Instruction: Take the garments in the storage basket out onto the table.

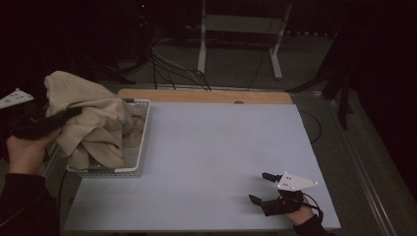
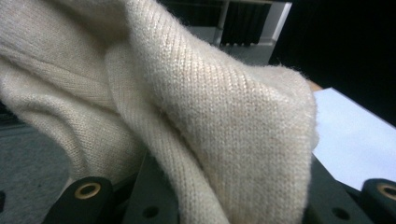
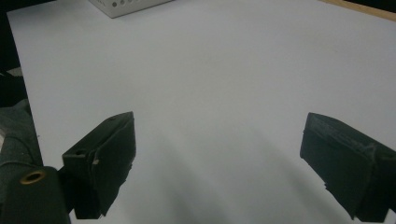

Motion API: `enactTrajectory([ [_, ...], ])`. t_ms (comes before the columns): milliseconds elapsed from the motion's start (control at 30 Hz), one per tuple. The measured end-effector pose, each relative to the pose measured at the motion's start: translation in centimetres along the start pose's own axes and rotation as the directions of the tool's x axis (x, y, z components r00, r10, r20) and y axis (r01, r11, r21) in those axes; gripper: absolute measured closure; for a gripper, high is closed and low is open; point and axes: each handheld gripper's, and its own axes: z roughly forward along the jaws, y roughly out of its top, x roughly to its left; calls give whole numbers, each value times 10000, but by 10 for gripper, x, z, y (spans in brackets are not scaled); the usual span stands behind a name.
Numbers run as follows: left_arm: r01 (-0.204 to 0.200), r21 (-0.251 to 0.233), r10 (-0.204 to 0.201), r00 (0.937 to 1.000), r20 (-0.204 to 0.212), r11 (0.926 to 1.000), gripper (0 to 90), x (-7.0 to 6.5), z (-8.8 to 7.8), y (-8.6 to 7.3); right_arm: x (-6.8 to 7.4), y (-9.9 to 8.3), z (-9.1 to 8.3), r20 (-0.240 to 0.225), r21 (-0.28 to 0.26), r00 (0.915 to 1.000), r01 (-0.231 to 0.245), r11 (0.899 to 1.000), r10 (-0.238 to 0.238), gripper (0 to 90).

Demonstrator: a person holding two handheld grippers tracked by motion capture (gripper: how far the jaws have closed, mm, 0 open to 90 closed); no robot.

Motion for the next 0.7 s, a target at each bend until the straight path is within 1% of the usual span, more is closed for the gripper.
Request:
enactTrajectory([
  [67,42,-109,-41,10000,61,9999,731,-1,-3,5,0,0,0,8,20,10000,2,10000,-2,107],
  [100,13,-233,-13,10000,2,9997,731,-1,-5,7,0,0,0,-3,22,10000,-8,10000,8,107],
  [167,4,-378,0,9999,111,9993,731,-3,-9,12,0,0,1,2,34,10000,-2,10000,2,107],
  [200,2,-482,2,10000,74,9988,731,-4,-11,15,0,0,1,-8,13,10000,-33,10000,33,107],
  [233,21,-533,-12,9999,170,9986,731,-4,-12,18,0,0,1,-4,18,10000,-38,10000,38,107],
  [267,-4,-615,12,9999,125,9981,731,-5,-14,21,0,0,1,1,18,10000,-39,10000,39,107],
  [367,-21,-829,35,9999,168,9966,731,-7,-19,29,0,0,1,-10,-1,10000,-41,10000,41,107],
  [467,-52,-982,75,9997,229,9952,732,-9,-23,35,0,0,1,-12,21,10000,-65,10000,65,107],
  [633,-175,-1160,198,9996,187,9931,732,-13,-27,43,0,0,1,-6,12,10000,-65,10000,65,108],
  [667,-254,-1258,288,9993,250,9917,732,-15,-28,46,0,0,1,-3,13,10000,-66,10000,66,108],
  [700,-190,-1323,230,9993,283,9910,732,-16,-30,48,0,0,1,0,11,10000,-72,10000,72,108],
])
